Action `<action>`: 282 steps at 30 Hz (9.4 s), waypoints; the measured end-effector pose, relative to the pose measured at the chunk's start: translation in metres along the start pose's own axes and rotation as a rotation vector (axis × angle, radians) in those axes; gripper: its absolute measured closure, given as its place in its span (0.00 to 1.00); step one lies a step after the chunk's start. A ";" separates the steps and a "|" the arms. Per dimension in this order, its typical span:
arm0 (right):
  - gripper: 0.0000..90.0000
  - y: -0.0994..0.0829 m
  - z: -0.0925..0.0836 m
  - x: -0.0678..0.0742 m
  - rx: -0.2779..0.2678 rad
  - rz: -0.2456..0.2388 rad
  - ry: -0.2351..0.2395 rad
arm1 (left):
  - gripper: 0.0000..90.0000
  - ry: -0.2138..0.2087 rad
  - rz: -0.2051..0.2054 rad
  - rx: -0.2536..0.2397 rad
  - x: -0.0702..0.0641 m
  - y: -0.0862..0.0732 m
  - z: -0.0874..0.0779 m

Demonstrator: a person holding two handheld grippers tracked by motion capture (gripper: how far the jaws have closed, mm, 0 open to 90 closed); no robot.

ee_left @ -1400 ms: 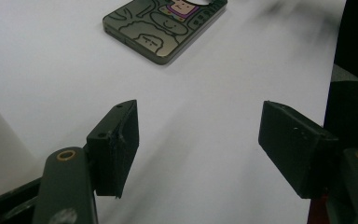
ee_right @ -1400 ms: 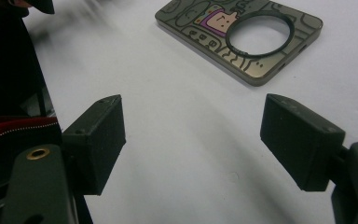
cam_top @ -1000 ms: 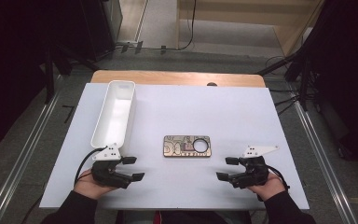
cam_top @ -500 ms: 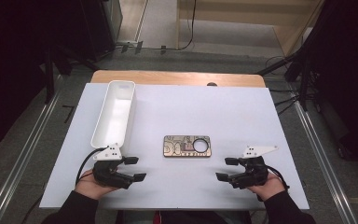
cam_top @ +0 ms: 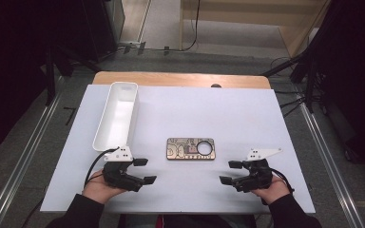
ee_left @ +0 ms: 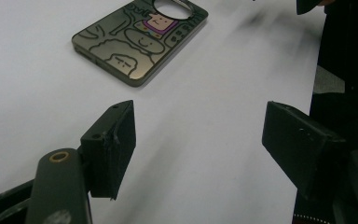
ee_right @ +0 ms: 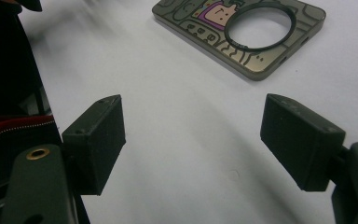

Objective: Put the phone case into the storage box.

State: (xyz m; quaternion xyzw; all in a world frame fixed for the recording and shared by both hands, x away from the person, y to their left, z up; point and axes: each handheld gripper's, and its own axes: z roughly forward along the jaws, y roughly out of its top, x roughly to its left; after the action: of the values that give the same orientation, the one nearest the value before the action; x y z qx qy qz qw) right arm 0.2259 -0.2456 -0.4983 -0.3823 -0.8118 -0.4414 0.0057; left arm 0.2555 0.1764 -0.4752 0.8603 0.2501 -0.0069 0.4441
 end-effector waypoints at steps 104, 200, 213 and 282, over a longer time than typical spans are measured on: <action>0.11 -0.003 0.005 0.005 0.050 -0.025 0.037 | 0.00 -0.012 0.041 -0.047 0.029 0.093 0.057; 0.11 -0.012 -0.003 0.005 0.036 0.000 0.033 | 0.03 -0.190 0.342 0.131 0.056 0.117 0.131; 0.11 -0.011 -0.003 0.005 0.037 -0.003 0.036 | 0.03 -0.194 0.335 0.120 0.058 0.110 0.138; 0.11 -0.008 0.001 0.004 0.055 -0.018 0.046 | 0.04 -0.092 0.444 0.203 0.055 0.082 0.160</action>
State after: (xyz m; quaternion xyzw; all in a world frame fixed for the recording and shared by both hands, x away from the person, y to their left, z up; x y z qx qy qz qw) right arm 0.2182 -0.2450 -0.5031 -0.3646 -0.8265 -0.4278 0.0309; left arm 0.3727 0.0375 -0.5223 0.9331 0.0327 0.0266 0.3571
